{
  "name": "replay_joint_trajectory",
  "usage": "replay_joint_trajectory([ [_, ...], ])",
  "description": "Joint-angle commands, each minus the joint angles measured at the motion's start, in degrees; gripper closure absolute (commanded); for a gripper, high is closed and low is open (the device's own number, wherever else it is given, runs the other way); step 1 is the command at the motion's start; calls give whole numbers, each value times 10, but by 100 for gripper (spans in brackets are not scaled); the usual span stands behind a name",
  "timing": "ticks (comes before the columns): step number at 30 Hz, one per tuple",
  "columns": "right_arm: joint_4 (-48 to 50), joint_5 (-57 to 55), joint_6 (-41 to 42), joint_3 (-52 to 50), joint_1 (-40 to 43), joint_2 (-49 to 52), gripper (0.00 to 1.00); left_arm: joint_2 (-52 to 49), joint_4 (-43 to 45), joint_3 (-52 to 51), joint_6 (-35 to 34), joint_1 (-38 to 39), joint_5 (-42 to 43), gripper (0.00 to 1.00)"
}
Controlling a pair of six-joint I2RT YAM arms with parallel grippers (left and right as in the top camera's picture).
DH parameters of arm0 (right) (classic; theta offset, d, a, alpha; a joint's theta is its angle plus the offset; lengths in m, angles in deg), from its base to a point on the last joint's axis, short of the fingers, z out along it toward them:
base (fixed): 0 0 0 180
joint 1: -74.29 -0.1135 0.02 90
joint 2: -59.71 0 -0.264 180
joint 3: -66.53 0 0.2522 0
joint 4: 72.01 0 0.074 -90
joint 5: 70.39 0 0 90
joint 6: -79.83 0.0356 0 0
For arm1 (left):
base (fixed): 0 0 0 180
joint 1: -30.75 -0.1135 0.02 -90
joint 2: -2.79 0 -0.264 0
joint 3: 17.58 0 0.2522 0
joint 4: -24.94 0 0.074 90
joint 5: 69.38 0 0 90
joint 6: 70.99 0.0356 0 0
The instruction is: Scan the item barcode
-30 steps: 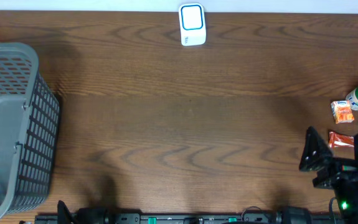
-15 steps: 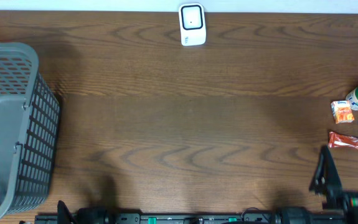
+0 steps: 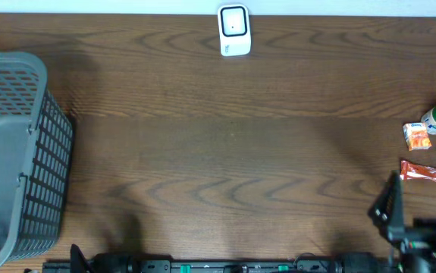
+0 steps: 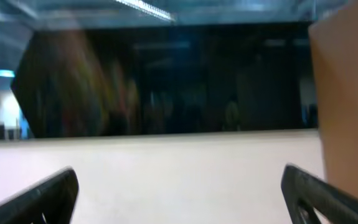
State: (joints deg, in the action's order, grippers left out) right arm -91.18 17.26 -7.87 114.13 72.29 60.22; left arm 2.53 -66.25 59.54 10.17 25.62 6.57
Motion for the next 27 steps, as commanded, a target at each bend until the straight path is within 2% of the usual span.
replay_joint_trajectory([
  [1,86,9,15,-111,-5,-2,1,1,1,0,0,2,-1,14],
  [5,211,2,44,-231,-5,-2,1,1,1,0,0,2,-1,15],
  [8,240,-2,57,-294,-5,-2,1,1,1,0,0,2,-1,15],
  [12,198,-10,68,-336,-4,-2,1,1,1,0,0,2,-1,15],
  [19,26,-53,69,-335,-4,-2,1,1,1,0,0,2,-1,15],
  [27,18,-50,38,-335,-3,-2,1,1,1,0,0,2,-1,15],
])
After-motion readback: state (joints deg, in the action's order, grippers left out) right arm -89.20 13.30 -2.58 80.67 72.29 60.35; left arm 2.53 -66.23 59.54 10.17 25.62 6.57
